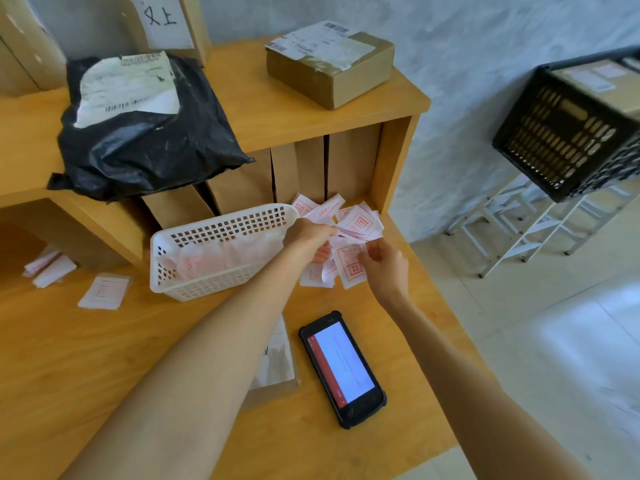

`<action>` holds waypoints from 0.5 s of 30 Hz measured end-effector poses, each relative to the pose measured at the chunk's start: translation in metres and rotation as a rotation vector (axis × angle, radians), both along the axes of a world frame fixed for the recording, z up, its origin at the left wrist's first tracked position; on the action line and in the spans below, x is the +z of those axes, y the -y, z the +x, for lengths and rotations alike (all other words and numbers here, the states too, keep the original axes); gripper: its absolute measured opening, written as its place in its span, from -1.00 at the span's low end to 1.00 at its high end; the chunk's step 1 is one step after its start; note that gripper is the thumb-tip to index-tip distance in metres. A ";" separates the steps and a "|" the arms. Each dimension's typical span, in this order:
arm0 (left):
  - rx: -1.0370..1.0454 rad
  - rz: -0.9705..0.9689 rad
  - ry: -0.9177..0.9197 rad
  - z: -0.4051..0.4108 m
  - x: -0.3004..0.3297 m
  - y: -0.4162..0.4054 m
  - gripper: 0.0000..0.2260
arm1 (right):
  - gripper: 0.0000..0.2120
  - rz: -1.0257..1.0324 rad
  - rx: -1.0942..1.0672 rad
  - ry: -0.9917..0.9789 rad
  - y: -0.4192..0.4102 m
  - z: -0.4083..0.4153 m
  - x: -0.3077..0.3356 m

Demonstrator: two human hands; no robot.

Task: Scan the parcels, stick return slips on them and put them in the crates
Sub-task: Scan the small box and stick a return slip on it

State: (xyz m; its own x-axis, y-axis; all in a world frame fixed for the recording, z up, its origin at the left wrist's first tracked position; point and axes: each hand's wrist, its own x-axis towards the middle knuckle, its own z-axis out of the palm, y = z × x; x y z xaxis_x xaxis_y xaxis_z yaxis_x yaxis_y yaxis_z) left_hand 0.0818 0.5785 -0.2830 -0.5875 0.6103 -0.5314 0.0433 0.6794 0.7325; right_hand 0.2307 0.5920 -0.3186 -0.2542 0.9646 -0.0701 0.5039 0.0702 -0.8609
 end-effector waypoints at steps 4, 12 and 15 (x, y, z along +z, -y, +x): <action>0.053 0.041 -0.020 0.005 -0.002 -0.010 -0.92 | -0.97 -0.007 0.017 -0.015 0.000 0.003 -0.003; 0.144 0.095 -0.078 0.008 -0.009 -0.023 -0.91 | -0.94 0.013 0.037 0.005 0.001 0.003 -0.002; 0.167 0.096 -0.072 0.007 -0.011 -0.024 -0.88 | -0.94 0.025 0.035 0.029 0.000 0.003 -0.001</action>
State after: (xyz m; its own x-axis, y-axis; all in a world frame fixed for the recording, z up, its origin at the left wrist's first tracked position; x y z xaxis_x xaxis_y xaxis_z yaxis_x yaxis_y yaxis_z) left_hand 0.0893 0.6027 -0.2940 -0.7193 0.5470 -0.4282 -0.0093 0.6088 0.7933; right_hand 0.2335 0.5918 -0.3192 -0.2857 0.9568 -0.0544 0.5257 0.1090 -0.8437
